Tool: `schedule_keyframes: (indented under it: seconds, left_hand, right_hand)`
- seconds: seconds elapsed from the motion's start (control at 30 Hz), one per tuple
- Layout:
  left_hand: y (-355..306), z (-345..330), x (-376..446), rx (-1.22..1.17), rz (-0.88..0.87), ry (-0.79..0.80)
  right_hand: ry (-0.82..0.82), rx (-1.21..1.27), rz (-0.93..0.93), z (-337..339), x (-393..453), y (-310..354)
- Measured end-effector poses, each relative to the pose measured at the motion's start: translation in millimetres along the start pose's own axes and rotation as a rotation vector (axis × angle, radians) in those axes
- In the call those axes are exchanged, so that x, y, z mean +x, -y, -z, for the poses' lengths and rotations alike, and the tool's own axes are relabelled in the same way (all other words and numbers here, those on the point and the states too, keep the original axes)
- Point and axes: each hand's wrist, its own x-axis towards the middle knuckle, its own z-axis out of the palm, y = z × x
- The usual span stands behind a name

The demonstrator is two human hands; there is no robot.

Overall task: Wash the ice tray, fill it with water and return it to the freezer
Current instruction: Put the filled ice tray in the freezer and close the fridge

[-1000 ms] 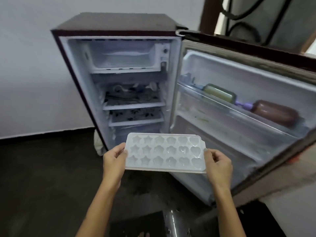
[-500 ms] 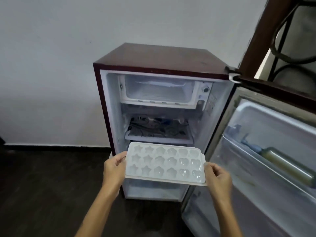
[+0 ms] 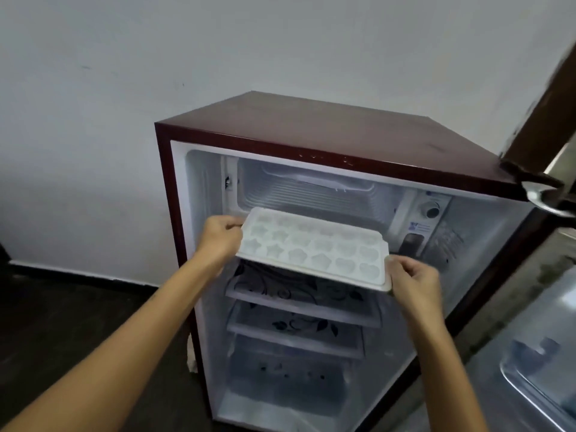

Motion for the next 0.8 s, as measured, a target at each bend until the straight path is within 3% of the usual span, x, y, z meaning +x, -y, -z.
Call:
schedule_keyframes:
  seconds: [0.3, 0.6, 0.8]
  left_hand:
    - [5.1, -34.9, 123.6, 0.105, -0.006, -0.092]
    - [1.6, -63.2, 170.8, 0.135, -0.021, 0.036]
    - [1.4, -73.2, 196.3, 0.201, 0.014, -0.020]
  right_hand:
    - [-0.020, -0.156, 0.092, -52.9, 109.2, -2.6]
    - [-0.074, -0.377, 0.165, -81.9, 165.9, -13.7]
    - [-0.073, -0.490, 0.169, -89.9, 184.9, -18.4]
